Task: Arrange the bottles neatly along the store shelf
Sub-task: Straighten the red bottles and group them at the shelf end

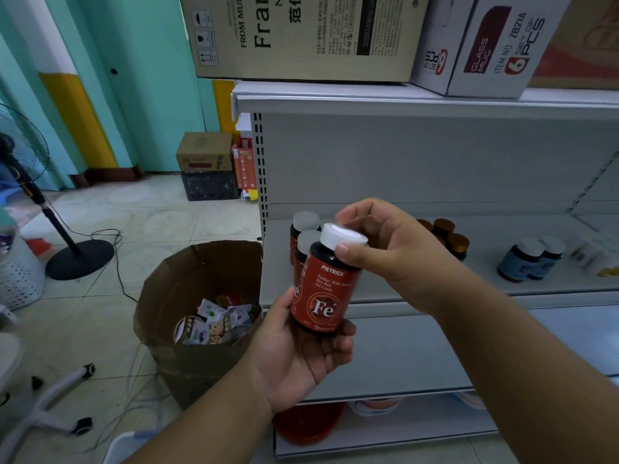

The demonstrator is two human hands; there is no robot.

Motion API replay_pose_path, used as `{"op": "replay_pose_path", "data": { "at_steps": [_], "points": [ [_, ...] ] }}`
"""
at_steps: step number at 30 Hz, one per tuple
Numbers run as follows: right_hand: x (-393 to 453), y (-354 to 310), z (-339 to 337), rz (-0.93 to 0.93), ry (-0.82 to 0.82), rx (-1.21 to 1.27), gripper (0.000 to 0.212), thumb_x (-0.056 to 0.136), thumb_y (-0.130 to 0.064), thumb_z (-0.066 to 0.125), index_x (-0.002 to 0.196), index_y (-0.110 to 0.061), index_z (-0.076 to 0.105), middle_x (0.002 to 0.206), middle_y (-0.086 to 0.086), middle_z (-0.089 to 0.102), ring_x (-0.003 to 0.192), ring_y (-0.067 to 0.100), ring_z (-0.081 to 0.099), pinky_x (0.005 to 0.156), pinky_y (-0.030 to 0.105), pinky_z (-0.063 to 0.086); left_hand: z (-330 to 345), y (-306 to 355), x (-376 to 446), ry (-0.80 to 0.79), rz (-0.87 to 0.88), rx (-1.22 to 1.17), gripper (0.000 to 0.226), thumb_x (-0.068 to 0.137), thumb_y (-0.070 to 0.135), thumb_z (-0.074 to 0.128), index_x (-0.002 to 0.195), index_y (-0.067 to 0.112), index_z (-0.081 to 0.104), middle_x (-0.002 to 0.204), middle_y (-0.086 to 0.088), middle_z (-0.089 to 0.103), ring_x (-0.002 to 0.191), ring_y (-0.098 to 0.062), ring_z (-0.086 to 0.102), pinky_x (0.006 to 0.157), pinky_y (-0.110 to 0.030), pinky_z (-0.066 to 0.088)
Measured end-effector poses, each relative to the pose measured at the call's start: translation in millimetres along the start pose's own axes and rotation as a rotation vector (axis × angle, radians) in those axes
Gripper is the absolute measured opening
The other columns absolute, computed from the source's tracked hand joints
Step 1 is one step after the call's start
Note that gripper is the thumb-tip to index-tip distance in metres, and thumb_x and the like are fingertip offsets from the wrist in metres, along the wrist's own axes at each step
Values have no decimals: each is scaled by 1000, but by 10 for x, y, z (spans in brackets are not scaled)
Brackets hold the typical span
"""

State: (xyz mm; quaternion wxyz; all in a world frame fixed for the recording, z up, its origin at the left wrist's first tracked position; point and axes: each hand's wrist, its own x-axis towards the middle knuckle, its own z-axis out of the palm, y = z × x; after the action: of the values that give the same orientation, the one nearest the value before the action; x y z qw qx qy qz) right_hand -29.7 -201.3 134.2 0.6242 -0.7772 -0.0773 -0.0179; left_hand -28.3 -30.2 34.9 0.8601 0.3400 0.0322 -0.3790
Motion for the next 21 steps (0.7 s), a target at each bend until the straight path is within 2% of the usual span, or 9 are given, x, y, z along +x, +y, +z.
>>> {"op": "replay_pose_path", "data": {
  "at_steps": [2, 3, 6, 7, 9, 11, 14, 17, 21],
  "points": [
    [11, -10, -40, -24, 44, -49, 37, 78, -16, 77, 109, -22, 59, 106, 1, 70, 102, 24, 65, 91, 42, 55, -56, 17, 52, 60, 81, 202, 67, 91, 57, 38, 110, 3, 72, 100, -25, 69, 79, -32, 68, 79, -42, 54],
    [27, -18, -69, -44, 66, -93, 38, 78, -17, 78, 109, -25, 59, 105, -1, 70, 101, 20, 66, 90, 40, 55, -94, 32, 74, 127, 147, 399, 63, 91, 57, 37, 117, 9, 68, 107, -20, 70, 89, -29, 69, 85, -40, 52],
    [107, -33, -194, -124, 169, -261, 42, 77, -22, 80, 111, -32, 58, 107, -11, 67, 100, 8, 64, 87, 31, 54, -309, 81, 165, 327, 416, 1197, 38, 97, 49, 46, 127, 28, 53, 123, 7, 62, 111, -10, 61, 88, -23, 46],
    [143, -32, -242, -145, 219, -313, 44, 77, -23, 80, 114, -32, 58, 108, -13, 66, 100, 5, 64, 88, 30, 54, -415, 93, 218, 368, 492, 1419, 40, 97, 46, 51, 133, 30, 49, 128, 11, 56, 117, -7, 54, 92, -23, 45],
    [221, -16, -324, -170, 316, -377, 48, 77, -26, 79, 119, -31, 57, 110, -16, 65, 102, 4, 62, 91, 31, 53, -606, 98, 359, 415, 585, 1708, 53, 95, 50, 53, 142, 26, 42, 136, 8, 47, 125, -9, 45, 103, -29, 42],
    [312, 39, -378, -174, 388, -397, 50, 78, -29, 78, 122, -31, 55, 112, -17, 63, 106, 3, 60, 94, 31, 52, -711, 91, 503, 463, 566, 1904, 66, 94, 55, 50, 148, 19, 35, 148, -1, 40, 134, -17, 39, 112, -34, 34],
    [482, 181, -404, -175, 443, -404, 49, 79, -32, 77, 123, -32, 54, 115, -18, 59, 110, 4, 56, 95, 31, 51, -795, 97, 652, 501, 436, 2105, 79, 96, 60, 40, 156, 14, 18, 162, -9, 18, 149, -24, 17, 120, -35, 13],
    [663, 315, -417, -178, 478, -405, 45, 80, -29, 76, 120, -32, 54, 115, -18, 56, 107, 5, 55, 93, 26, 50, -870, 101, 749, 455, 399, 2214, 84, 96, 64, 33, 158, 13, 6, 165, -10, 3, 152, -24, 0, 116, -33, -8],
    [965, 440, -449, -161, 458, -466, 43, 80, -28, 75, 117, -30, 54, 113, -16, 55, 102, 7, 55, 86, 24, 49, -921, 84, 845, 425, 369, 2325, 95, 91, 73, 24, 155, 10, -8, 163, -12, -11, 151, -24, -11, 115, -36, -15]
  ]
}}
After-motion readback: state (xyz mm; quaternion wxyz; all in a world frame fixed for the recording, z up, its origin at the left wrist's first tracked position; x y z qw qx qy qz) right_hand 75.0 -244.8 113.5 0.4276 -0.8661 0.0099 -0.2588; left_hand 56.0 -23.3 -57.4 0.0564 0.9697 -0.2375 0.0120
